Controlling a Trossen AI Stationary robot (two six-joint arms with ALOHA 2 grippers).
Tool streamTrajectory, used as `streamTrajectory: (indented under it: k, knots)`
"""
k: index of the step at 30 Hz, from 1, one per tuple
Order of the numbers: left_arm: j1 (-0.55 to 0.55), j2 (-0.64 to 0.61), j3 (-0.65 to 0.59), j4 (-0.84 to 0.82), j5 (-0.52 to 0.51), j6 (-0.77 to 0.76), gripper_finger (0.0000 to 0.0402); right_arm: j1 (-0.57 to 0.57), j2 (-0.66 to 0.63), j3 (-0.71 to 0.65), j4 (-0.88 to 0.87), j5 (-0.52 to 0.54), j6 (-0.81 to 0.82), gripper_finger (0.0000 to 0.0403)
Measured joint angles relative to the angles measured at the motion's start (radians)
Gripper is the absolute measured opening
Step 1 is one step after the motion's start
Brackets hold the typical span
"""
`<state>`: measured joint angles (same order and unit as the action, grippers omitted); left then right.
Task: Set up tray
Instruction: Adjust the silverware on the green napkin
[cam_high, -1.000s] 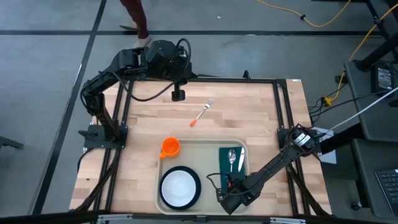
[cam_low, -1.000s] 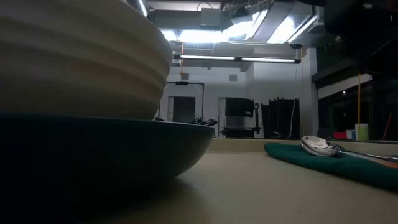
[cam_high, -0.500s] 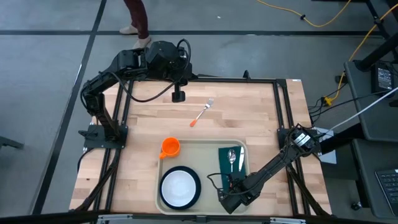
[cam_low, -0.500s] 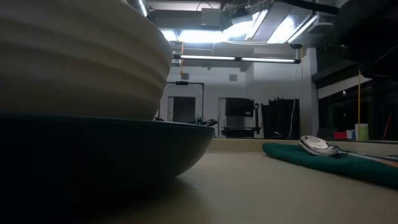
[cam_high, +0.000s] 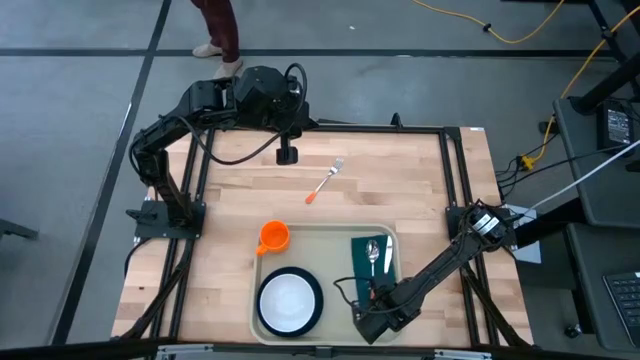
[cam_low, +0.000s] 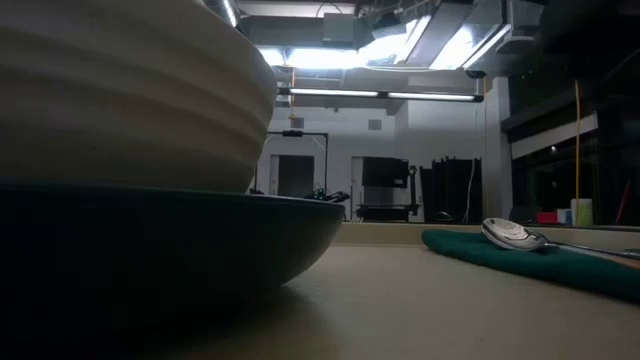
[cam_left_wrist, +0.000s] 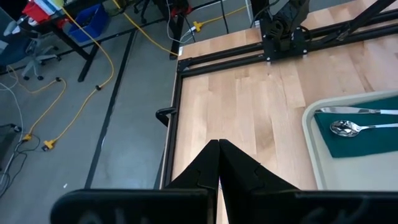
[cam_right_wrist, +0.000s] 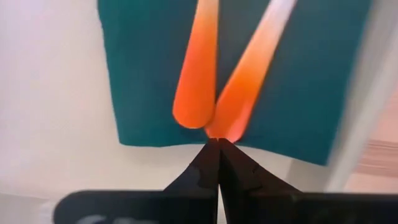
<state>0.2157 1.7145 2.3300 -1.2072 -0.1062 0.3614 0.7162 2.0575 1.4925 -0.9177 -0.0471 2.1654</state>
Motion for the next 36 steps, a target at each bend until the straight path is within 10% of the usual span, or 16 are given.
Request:
streamTrajectory:
  k: [36]
  knots:
    - [0.0,0.0,0.0,0.0,0.0,-0.006,0.0004,-0.005,0.004,0.005,0.032,0.053,-0.051,0.0004]
